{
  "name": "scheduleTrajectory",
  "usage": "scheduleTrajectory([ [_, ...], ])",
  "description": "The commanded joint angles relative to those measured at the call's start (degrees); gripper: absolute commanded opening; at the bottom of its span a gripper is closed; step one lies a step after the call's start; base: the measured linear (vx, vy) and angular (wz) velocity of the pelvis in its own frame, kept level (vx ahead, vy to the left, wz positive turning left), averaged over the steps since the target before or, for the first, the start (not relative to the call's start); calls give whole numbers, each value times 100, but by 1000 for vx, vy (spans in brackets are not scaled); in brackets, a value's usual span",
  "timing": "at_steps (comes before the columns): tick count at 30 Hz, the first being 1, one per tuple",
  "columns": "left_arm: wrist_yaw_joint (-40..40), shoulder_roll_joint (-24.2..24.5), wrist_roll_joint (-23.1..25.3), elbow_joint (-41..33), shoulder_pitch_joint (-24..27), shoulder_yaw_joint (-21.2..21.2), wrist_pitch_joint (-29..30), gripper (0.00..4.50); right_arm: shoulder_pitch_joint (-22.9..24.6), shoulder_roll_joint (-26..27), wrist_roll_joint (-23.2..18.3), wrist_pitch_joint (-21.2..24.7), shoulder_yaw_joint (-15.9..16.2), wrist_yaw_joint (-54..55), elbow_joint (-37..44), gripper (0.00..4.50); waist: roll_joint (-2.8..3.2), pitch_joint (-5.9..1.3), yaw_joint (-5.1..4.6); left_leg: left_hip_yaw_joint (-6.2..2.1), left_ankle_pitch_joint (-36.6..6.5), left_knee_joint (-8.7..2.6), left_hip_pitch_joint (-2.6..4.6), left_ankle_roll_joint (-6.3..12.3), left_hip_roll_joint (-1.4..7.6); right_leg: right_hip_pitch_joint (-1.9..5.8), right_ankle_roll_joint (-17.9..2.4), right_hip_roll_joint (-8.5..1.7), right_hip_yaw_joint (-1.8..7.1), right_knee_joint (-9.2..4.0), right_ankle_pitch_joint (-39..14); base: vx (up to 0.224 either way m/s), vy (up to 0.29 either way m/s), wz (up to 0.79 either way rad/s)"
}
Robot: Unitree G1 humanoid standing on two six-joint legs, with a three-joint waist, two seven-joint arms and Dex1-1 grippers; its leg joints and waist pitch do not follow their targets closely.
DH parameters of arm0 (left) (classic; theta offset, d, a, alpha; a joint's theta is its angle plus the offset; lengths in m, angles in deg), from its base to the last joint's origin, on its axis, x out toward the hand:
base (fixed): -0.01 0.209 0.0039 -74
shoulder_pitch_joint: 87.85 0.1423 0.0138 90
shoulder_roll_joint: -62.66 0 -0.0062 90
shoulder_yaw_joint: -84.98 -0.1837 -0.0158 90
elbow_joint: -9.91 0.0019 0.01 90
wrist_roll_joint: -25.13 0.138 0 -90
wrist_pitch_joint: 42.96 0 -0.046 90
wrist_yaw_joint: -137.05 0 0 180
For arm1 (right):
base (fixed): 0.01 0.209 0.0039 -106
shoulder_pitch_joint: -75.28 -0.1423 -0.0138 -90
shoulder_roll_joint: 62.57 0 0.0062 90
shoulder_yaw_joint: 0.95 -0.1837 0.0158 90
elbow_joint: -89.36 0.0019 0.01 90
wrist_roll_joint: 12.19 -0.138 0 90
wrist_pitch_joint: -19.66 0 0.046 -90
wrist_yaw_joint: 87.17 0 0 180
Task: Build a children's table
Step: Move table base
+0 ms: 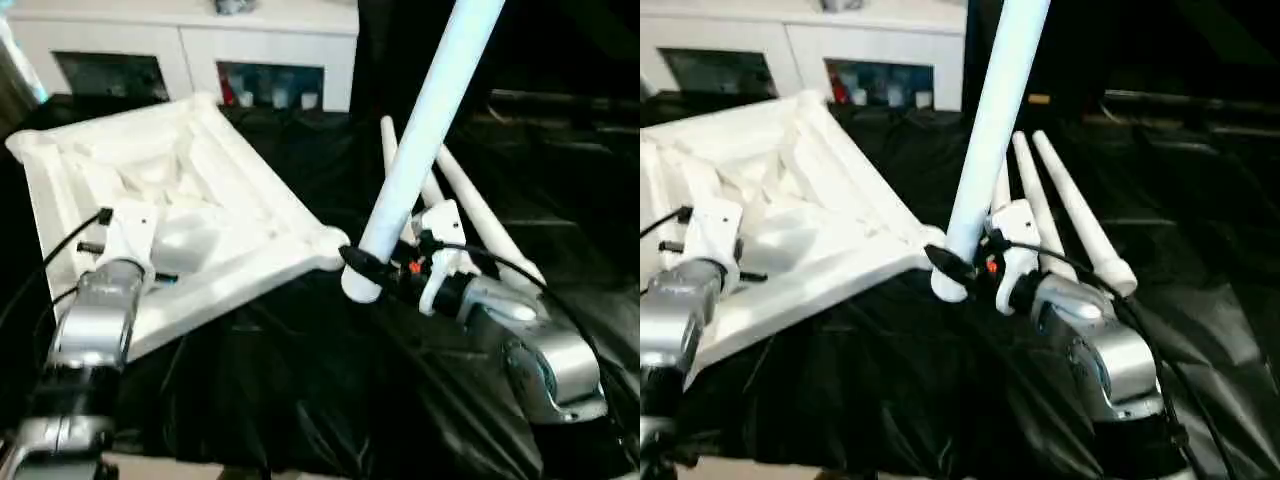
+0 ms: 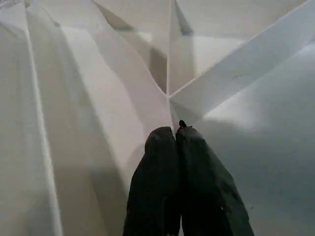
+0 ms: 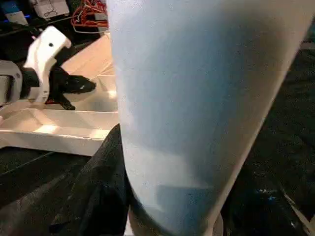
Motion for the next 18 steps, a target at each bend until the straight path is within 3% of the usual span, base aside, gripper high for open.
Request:
scheduleTrajectory([
  [1, 165, 55, 11, 160, -181, -26, -712, 0, -35, -15, 3, -10, 15, -3, 76, 191, 90, -506, 8, -43, -1099, -399, 161, 0, 106, 339, -992, -258, 181, -335, -729, 0, 0, 0],
  [8, 643, 53, -182, 498, -272, -94, -1106, 0, 7, -54, -5, 40, -15, 1, 145, 191, 103, -480, 20, -41, -1301, -423, 159, -82, 117, 328, -964, -290, 194, -360, -1035, 0, 0, 0],
  [9, 635, 50, -185, 489, -270, -89, -1092, 40, 9, -55, -5, 41, -17, 1, 148, 191, 101, -478, 18, -40, -1343, -426, 164, -97, 121, 324, -961, -294, 198, -358, -1089, 0, 0, 0],
  [10, 565, 40, -187, 435, -257, -60, -1015, 40, 19, -62, -6, 44, -22, 3, 159, 191, 118, -477, 17, -46, -1353, -428, 164, -110, 126, 323, -967, -298, 197, -352, -1098, 0, 0, 0],
  [17, -18, 64, 47, -32, -36, 179, -549, 90, 5, -91, -16, 50, -54, 3, 151, 191, 90, -465, -20, -47, -1348, -424, 139, -82, 121, 337, -919, -289, 188, -366, -1238, 0, 0, 0],
  [18, -34, 99, 92, -109, 6, 180, -566, 97, -2, -98, -17, 46, -56, -5, 142, 191, 52, -472, -31, -42, -1304, -425, 135, -70, 119, 342, -898, -282, 185, -372, -1258, 0, 0, 0],
])
